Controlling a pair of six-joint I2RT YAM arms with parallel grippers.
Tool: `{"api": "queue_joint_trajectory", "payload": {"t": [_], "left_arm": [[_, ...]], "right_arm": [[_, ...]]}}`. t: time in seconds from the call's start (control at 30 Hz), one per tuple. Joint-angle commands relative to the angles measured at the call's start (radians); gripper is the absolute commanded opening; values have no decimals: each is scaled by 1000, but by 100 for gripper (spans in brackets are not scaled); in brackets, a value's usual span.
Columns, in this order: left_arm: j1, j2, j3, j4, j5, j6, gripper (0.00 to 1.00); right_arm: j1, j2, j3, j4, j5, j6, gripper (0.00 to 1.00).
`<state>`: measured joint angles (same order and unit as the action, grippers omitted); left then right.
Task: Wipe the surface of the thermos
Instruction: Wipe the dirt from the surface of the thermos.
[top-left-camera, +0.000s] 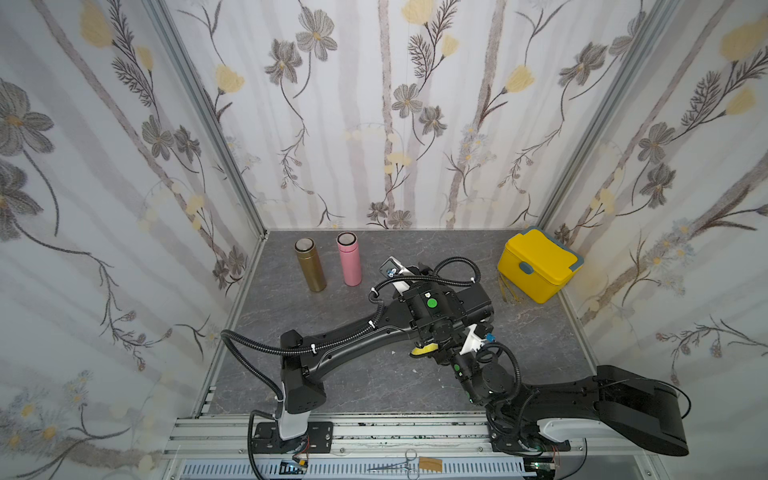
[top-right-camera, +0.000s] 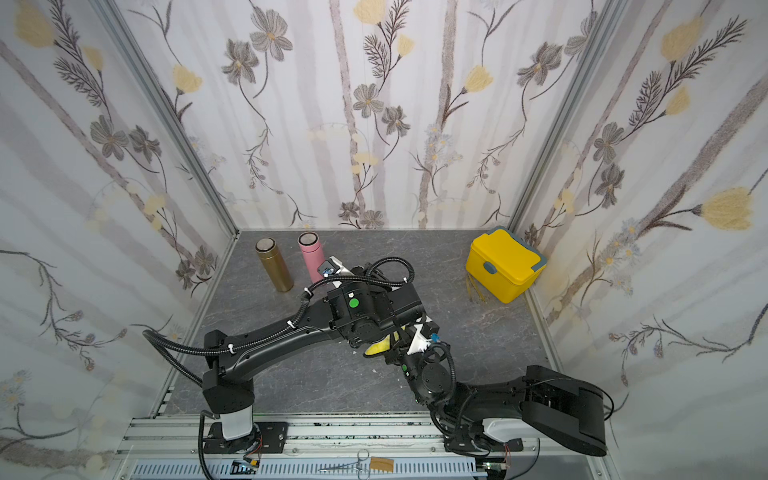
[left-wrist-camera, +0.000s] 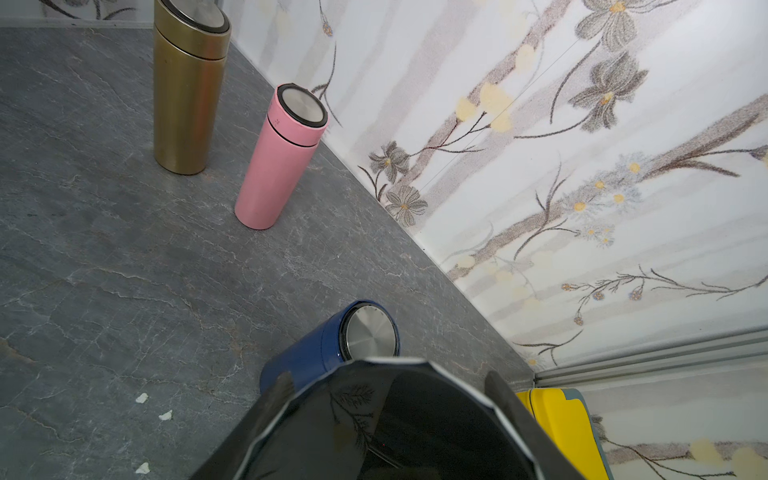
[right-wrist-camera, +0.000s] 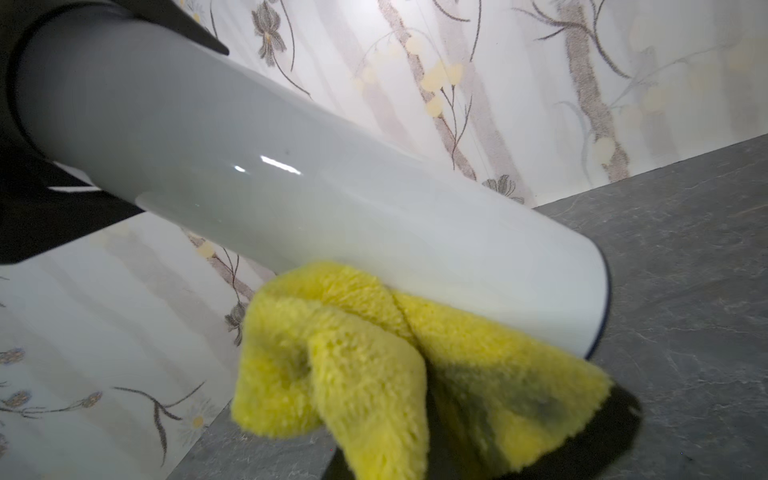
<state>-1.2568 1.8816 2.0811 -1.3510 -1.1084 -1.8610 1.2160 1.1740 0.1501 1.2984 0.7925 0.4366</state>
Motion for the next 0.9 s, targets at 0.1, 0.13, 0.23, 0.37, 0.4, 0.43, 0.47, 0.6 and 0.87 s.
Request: {"api": "queue_joint_trajectory", "payload": {"t": [0.1, 0.13, 0.23, 0.37, 0.4, 0.43, 0.47, 0.6, 0.87], "left_arm": [[-2, -15, -1, -22, -27, 1, 0], [-3, -17, -1, -21, -24, 1, 0], [-7, -18, -3, -13, -17, 1, 0], [-7, -14, -3, 15, -12, 22, 0], [-8, -13, -3, 18, -14, 25, 0], [-8, -15, -2, 18, -14, 25, 0], [-8, -17, -4, 16, -15, 24, 0], [-7, -40, -28, 69, -22, 94, 0], [21, -320, -442, 822, 73, 788, 0]], "right_arm": [[0, -64, 56, -38, 19, -52, 0], [1, -58, 83, -40, 4, -65, 0], [0, -12, 183, -42, -46, -82, 0], [0, 67, 287, -29, -107, -70, 0], [1, 81, 294, -25, -110, -65, 0], [0, 97, 295, -21, -103, -57, 0], [0, 113, 285, -15, -84, -48, 0], [-3, 139, 173, 57, -30, -21, 0], [6, -122, -11, -105, -97, 53, 0]]}}
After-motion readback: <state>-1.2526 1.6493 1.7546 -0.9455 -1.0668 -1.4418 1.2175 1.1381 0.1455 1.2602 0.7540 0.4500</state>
